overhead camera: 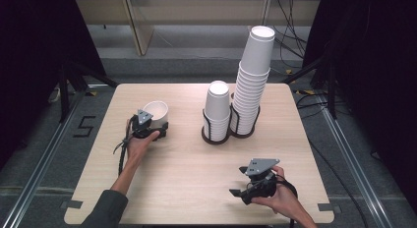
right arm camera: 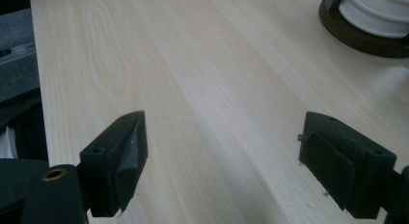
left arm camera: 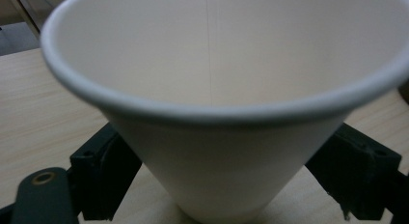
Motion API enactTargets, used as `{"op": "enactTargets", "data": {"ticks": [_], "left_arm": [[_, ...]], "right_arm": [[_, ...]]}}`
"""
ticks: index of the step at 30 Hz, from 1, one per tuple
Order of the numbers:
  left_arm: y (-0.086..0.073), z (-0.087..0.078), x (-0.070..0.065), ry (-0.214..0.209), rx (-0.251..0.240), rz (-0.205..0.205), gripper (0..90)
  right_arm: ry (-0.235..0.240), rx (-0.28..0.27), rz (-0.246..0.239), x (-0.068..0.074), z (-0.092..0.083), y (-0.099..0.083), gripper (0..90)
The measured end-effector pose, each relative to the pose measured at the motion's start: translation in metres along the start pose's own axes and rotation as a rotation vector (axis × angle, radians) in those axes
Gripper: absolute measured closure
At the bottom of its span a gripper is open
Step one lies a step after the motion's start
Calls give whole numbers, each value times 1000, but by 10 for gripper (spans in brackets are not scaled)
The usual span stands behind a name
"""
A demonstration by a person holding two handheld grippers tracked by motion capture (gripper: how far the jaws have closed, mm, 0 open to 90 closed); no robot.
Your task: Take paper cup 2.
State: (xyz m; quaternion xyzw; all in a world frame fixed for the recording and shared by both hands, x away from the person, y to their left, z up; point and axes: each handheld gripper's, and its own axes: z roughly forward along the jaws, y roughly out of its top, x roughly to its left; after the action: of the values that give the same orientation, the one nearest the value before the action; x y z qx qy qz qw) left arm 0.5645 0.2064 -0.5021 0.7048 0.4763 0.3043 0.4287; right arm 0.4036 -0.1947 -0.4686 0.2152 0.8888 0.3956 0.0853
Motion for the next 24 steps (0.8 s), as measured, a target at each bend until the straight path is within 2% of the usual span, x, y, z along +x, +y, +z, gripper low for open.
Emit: {"op": "enactTargets", "data": {"ticks": [1,3,8,11,13,15,16,18,19,20,22,23,24], "left_arm": [[-1,-1,0,-7,0,-6,144],[-2,-5,0,-10,4,-11,145],[-7,-19,-3,-4,18,-25,145],[-11,-31,-5,-5,12,-36,145],[-13,-41,-8,-7,20,-24,145],[-14,-52,-12,-15,24,-15,145],[-15,-58,-14,-24,9,-29,146],[-16,-64,-16,-28,-1,-37,145],[-16,-71,-18,-42,1,-42,145],[-17,-81,-22,-47,-20,-44,145],[-17,-87,-24,-47,-18,-33,146],[-18,-98,-30,-78,-31,-47,146],[-19,-103,-33,-83,-34,-51,147]], "right_arm": [[2,7,25,1,-1,0,184],[-3,3,7,0,0,0,184],[-9,0,33,0,-3,0,185],[-27,-21,43,-3,-8,2,186],[-42,-49,65,-6,-13,3,188],[-79,-69,70,-10,-19,5,189],[-95,-74,95,-12,-22,5,189],[-107,-80,102,-14,-25,7,189],[-117,-81,138,-13,-29,8,189],[-146,-121,132,-19,-36,11,189],[-155,-129,125,-22,-38,11,189],[-176,-142,137,-25,-44,15,189],[-194,-154,145,-26,-47,16,189]]}}
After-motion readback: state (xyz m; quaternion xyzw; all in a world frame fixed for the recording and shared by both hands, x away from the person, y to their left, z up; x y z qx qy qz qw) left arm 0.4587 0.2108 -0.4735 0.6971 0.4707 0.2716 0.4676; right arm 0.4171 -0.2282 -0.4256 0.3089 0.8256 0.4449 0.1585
